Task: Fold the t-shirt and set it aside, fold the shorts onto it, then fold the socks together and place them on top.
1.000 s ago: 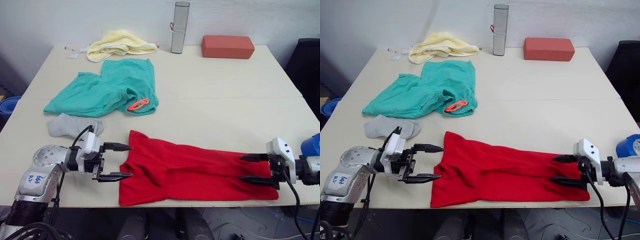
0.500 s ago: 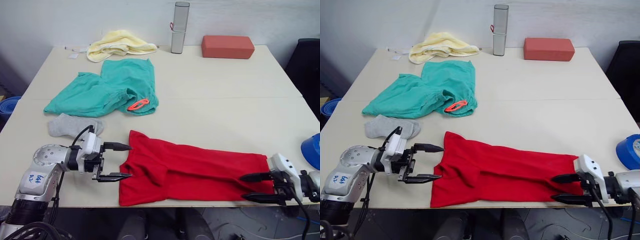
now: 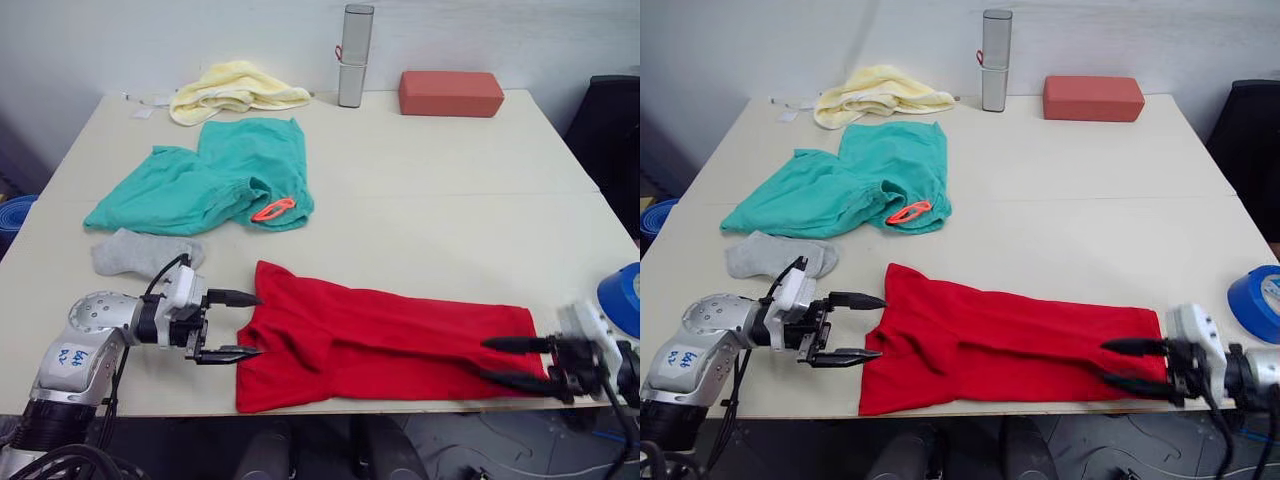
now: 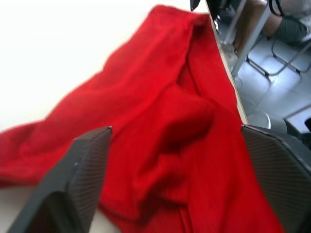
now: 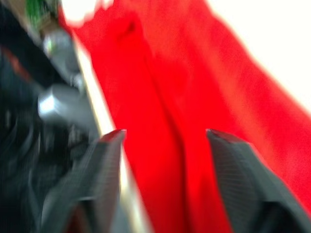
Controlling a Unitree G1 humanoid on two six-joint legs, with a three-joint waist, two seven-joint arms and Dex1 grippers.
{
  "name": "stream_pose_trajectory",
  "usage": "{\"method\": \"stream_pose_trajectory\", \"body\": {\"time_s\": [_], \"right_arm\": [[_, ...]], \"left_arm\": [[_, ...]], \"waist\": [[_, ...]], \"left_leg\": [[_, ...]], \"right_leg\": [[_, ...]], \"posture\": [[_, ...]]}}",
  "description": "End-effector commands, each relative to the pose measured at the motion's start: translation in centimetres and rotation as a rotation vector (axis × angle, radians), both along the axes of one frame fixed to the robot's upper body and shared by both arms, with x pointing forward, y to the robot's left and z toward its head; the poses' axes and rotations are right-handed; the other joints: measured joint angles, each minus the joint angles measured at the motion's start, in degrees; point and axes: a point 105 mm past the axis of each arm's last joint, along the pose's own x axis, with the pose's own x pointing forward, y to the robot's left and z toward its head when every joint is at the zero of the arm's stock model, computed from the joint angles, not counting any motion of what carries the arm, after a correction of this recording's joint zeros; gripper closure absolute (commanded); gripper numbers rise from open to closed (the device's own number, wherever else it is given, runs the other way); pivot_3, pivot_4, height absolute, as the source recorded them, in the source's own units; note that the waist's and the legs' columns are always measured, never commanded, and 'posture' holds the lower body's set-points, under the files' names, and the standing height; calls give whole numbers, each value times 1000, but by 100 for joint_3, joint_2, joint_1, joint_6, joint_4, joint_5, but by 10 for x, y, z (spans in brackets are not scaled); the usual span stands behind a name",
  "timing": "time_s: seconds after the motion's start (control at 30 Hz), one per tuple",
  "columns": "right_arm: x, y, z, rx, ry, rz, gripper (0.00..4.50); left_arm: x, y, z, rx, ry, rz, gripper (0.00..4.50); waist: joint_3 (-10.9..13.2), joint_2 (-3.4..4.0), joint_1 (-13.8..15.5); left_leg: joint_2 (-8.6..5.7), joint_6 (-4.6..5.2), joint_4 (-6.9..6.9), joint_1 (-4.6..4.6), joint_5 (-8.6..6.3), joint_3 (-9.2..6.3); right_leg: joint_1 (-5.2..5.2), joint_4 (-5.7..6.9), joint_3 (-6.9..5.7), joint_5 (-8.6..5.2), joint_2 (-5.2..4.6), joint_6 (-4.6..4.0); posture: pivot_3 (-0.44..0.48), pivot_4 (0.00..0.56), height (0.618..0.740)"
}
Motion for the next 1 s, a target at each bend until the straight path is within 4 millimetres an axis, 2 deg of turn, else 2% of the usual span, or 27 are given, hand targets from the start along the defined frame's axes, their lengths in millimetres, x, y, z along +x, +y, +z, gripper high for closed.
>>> {"method": "stream_pose_trajectory", "body": {"time_s": [0.03, 0.13, 0.17, 0.27, 0.33, 0.43, 0.5, 0.6, 0.7, 0.8, 1.0], "right_arm": [[14, 23, 11, 81, -61, -21, 3249], [25, 34, -2, 7, -125, -24, 4314], [31, 37, -9, -19, -151, -37, 4500], [39, 50, -25, -57, -208, -27, 4500], [33, 60, -37, -82, -230, 45, 4500], [24, 63, -51, -129, -270, 116, 4500], [17, 52, -66, -181, -280, 124, 4500], [17, 29, -74, -224, -286, 61, 4500], [19, 9, -76, -260, -296, 4, 4500], [24, -17, -69, -244, -293, -114, 4500], [14, -50, -63, -250, -256, -180, 4500]], "left_arm": [[8, -11, 14, -54, -29, 27, 1507], [20, -26, 7, -41, -36, 54, 2471], [23, -31, 3, -29, -31, 66, 2772], [38, -45, -11, -9, -15, 154, 3802], [35, -56, -24, 39, -8, 128, 4437], [35, -59, -38, 88, 16, 146, 4473], [42, -52, -49, 132, 26, 229, 4473], [50, -41, -57, 182, 34, 317, 4473], [58, -29, -63, 205, 32, 393, 4473], [63, -23, -62, 196, 12, 439, 4473], [64, -13, -52, 135, -38, 448, 4473]], "waist": [[-1, -2, 8], [-1, -3, 52], [-2, -4, 69], [-3, -7, 71], [-3, -7, 66], [-3, -7, 59], [-4, -8, 46], [-5, -10, 40], [-7, -13, 17], [-8, -14, 12], [-8, -13, 8]], "left_leg": [[0, -3, 0, -1, 1, -5], [-3, -5, 1, -6, 2, -8], [-5, -11, 3, -9, 6, -8], [-10, -27, 7, -12, 15, -4], [-10, -28, 7, -12, 16, -1], [-9, -31, 6, -12, 18, 2], [-9, -31, 7, -10, 18, 2], [-9, -28, 7, -6, 18, 3], [-8, -3, 7, 28, 5, -1], [-2, 0, -9, 87, -5, -6], [0, -3, -13, 88, -7, -6]], "right_leg": [[1, -1, -5, -1, 0, -1], [1, -2, -10, 0, 0, -1], [0, -4, -10, 0, -1, 0], [-1, -3, -7, 1, 0, 2], [-2, -1, -6, 2, 3, 4], [-6, 3, -4, 2, 8, 4], [-4, 4, -5, 2, 8, 4], [-1, 6, -3, 2, 7, 4], [37, 2, -5, 2, 6, 4], [97, -17, -8, -1, 6, -2], [94, -17, -7, -3, 5, -5]], "posture": [[0, 150, 740], [0, 150, 740], [0, 150, 740], [0, 150, 740], [0, 150, 740], [0, 150, 740], [0, 150, 740], [0, 150, 740], [0, 150, 740], [0, 150, 740], [0, 150, 740]]}}
